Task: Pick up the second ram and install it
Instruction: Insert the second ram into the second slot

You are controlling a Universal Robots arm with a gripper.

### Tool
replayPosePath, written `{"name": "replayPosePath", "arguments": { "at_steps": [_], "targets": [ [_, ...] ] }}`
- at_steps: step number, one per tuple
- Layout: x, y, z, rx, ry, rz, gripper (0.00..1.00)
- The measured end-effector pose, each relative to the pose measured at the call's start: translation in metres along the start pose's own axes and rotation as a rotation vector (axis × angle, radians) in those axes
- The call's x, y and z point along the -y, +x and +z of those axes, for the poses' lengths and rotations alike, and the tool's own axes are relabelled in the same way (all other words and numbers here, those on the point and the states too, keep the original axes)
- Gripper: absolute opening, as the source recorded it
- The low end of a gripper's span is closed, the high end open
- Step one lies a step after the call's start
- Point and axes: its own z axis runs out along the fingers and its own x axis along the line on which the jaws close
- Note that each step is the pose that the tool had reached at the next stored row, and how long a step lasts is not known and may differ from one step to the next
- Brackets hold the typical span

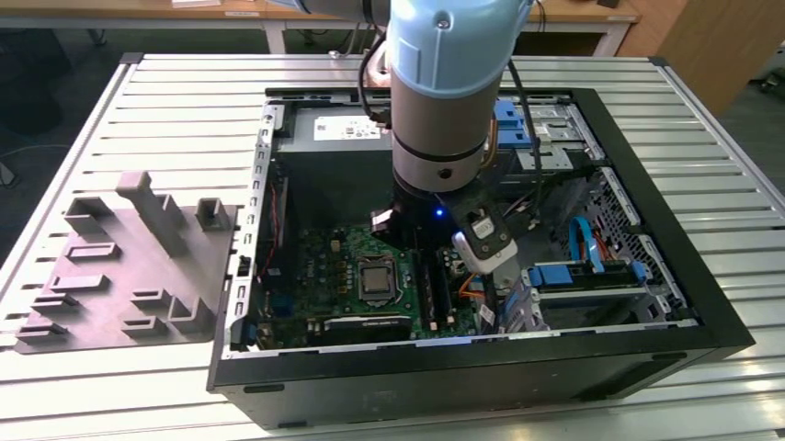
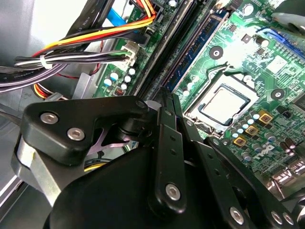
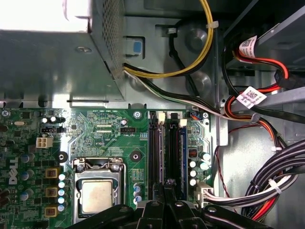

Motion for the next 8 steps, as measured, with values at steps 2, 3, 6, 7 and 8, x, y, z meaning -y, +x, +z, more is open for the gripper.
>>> {"name": "replayPosePath", "arguments": {
  "at_steps": [2, 3, 6, 7, 8],
  "targets": [
    [0.0001, 0.0, 0.0002, 0.0, 0.0001, 0.0, 0.11],
    [0.0001, 0.0001, 0.0003, 0.0, 0.0, 0.0, 0.11],
    [0.0001, 0.0001, 0.0007, 0.0001, 0.0, 0.0, 0.11],
    [0.0001, 0.0001, 0.0008, 0.0, 0.0, 0.0, 0.11],
    [0.0001, 0.0001, 0.0008, 0.0001, -0.0001, 0.0, 0.11]
  ]
}}
